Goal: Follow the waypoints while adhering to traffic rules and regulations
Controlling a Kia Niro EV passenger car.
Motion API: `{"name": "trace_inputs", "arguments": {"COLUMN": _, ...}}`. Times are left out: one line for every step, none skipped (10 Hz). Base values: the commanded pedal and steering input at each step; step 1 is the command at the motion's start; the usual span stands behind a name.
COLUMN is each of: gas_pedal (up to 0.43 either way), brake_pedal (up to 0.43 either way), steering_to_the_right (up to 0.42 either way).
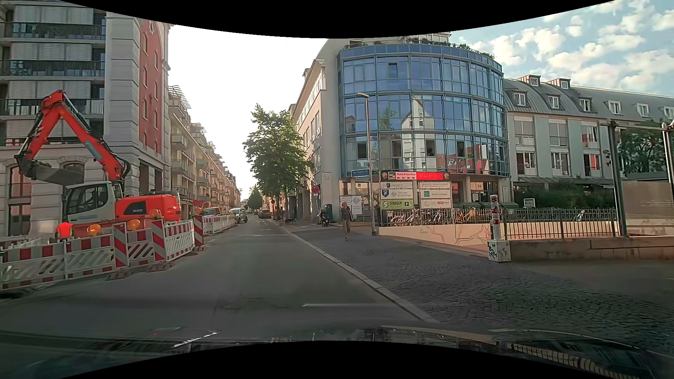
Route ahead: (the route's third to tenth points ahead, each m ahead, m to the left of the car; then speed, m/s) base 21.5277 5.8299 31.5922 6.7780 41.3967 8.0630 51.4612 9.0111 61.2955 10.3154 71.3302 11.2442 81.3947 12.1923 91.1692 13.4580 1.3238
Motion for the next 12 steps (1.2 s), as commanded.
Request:
{"name": "trace_inputs", "arguments": {"gas_pedal": 0.209, "brake_pedal": 0.0, "steering_to_the_right": -0.038}}
{"name": "trace_inputs", "arguments": {"gas_pedal": 0.268, "brake_pedal": 0.0, "steering_to_the_right": -0.066}}
{"name": "trace_inputs", "arguments": {"gas_pedal": 0.28, "brake_pedal": 0.0, "steering_to_the_right": -0.083}}
{"name": "trace_inputs", "arguments": {"gas_pedal": 0.287, "brake_pedal": 0.0, "steering_to_the_right": -0.102}}
{"name": "trace_inputs", "arguments": {"gas_pedal": 0.287, "brake_pedal": 0.0, "steering_to_the_right": -0.122}}
{"name": "trace_inputs", "arguments": {"gas_pedal": 0.287, "brake_pedal": 0.0, "steering_to_the_right": -0.138}}
{"name": "trace_inputs", "arguments": {"gas_pedal": 0.287, "brake_pedal": 0.0, "steering_to_the_right": -0.156}}
{"name": "trace_inputs", "arguments": {"gas_pedal": 0.287, "brake_pedal": 0.0, "steering_to_the_right": -0.168}}
{"name": "trace_inputs", "arguments": {"gas_pedal": 0.287, "brake_pedal": 0.0, "steering_to_the_right": -0.173}}
{"name": "trace_inputs", "arguments": {"gas_pedal": 0.287, "brake_pedal": 0.0, "steering_to_the_right": -0.175}}
{"name": "trace_inputs", "arguments": {"gas_pedal": 0.287, "brake_pedal": 0.0, "steering_to_the_right": -0.176}}
{"name": "trace_inputs", "arguments": {"gas_pedal": 0.287, "brake_pedal": 0.0, "steering_to_the_right": -0.176}}
